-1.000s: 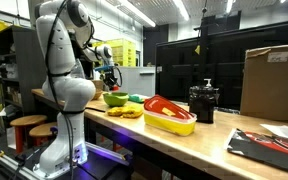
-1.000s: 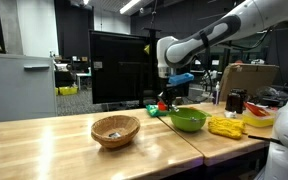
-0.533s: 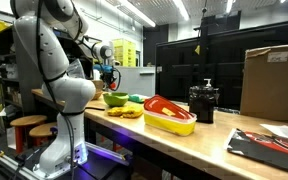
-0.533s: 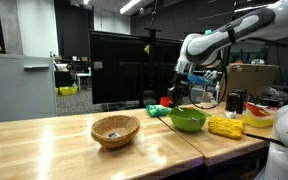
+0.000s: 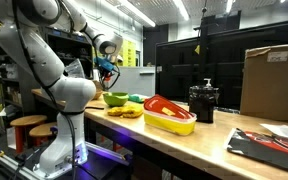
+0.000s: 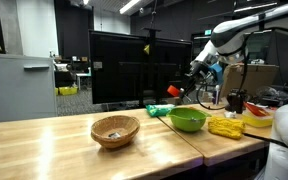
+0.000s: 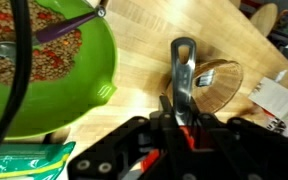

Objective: Pour the contents from the red pot into the green bowl

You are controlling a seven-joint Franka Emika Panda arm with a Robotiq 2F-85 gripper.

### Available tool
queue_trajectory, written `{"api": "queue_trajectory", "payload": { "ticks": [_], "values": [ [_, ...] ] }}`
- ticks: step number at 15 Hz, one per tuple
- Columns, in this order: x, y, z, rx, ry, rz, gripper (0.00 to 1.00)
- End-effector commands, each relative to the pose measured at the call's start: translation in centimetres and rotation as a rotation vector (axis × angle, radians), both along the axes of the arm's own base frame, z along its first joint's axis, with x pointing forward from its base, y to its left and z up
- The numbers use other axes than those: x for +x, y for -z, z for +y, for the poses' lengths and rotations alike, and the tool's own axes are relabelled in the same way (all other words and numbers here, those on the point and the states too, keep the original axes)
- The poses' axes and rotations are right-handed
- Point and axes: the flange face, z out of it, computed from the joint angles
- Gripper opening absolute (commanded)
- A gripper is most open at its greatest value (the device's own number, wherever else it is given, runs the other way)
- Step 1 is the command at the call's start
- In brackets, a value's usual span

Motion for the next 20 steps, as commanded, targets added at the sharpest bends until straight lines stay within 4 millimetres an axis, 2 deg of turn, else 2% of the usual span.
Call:
{"api": "queue_trajectory", "payload": {
  "ticks": [1,4,5,10,14,18,20],
  "values": [
    [-2.5,1.4,-1.5,0.197,-0.025,-0.043,0.04],
    [-2.7,4.6,-2.5,0.348,-0.030,-0.086,0.04],
    [-1.0,4.3,-3.3,0.386,-0.036,-0.101,0.04],
    [0.8,10.4,-5.8,0.598,-0.040,-0.207,0.04],
    [1.1,14.8,-6.5,0.756,-0.039,-0.239,0.04],
    [1.2,16.3,-7.6,0.832,-0.028,-0.218,0.04],
    [1.2,16.2,-8.1,0.818,-0.025,-0.197,0.04]
  ]
}}
